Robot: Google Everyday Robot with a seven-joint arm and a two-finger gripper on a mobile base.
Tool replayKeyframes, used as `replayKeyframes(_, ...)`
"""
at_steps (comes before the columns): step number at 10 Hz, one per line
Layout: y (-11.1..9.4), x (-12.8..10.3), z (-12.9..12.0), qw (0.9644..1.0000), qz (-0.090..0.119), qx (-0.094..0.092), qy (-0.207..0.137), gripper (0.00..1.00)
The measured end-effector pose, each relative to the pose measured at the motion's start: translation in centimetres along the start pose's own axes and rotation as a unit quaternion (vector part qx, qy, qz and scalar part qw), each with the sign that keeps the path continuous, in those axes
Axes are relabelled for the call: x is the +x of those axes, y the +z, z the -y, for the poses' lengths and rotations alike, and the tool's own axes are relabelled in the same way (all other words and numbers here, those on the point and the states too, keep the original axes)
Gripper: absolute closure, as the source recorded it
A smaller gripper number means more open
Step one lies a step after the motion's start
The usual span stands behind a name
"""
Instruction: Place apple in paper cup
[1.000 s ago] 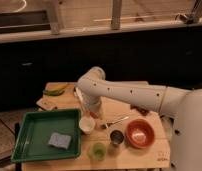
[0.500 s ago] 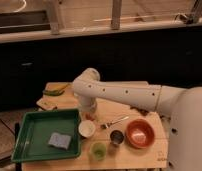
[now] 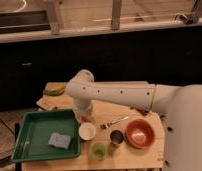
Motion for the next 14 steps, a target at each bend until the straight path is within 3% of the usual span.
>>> replayKeyframes(7, -1.8, 1.1, 0.0, 0.9999, -0.012, 0.006, 0.007, 1.00)
replayKeyframes(14, -3.3, -0.3, 1.5, 0.9998, 0.009, 0.015, -0.001, 1.00)
